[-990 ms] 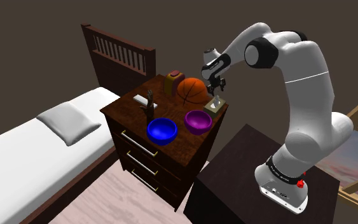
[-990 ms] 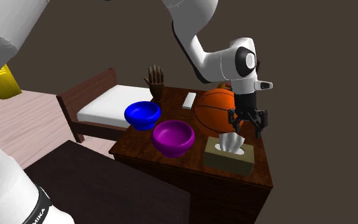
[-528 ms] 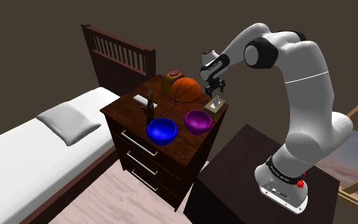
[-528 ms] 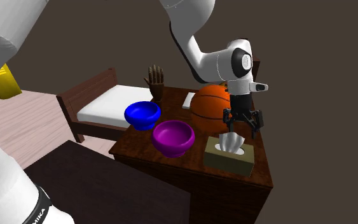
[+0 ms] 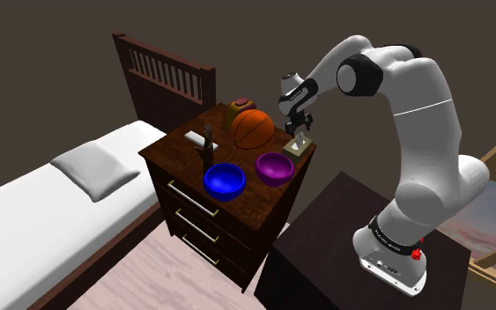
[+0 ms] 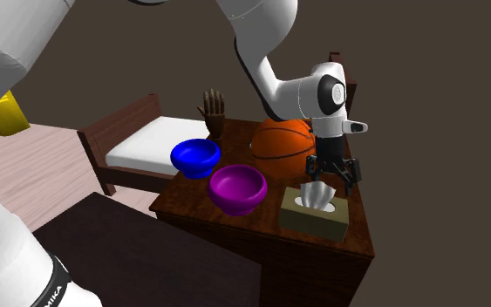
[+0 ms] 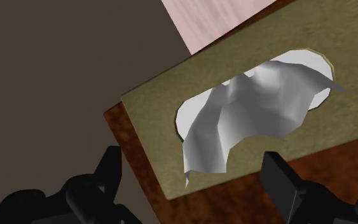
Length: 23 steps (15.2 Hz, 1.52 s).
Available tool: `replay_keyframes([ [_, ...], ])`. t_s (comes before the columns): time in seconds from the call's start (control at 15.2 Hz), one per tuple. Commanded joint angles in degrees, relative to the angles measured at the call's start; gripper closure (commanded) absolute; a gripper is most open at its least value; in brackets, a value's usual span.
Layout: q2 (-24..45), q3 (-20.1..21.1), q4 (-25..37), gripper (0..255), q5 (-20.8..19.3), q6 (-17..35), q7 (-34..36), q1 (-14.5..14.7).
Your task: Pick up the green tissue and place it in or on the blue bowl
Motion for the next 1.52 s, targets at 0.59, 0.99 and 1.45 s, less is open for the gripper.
replay_keyframes([
  [0.59,0.12,0.00,0.22,255,0.03,-0.08,-0.06,-0.05],
  [0.99,-2.41,-0.11,-0.74,255,-0.06,-1.59,-0.53,0.18],
  [1.45,-6.39,-0.31,-1.52,255,-0.12,-4.64,-1.51,0.49],
])
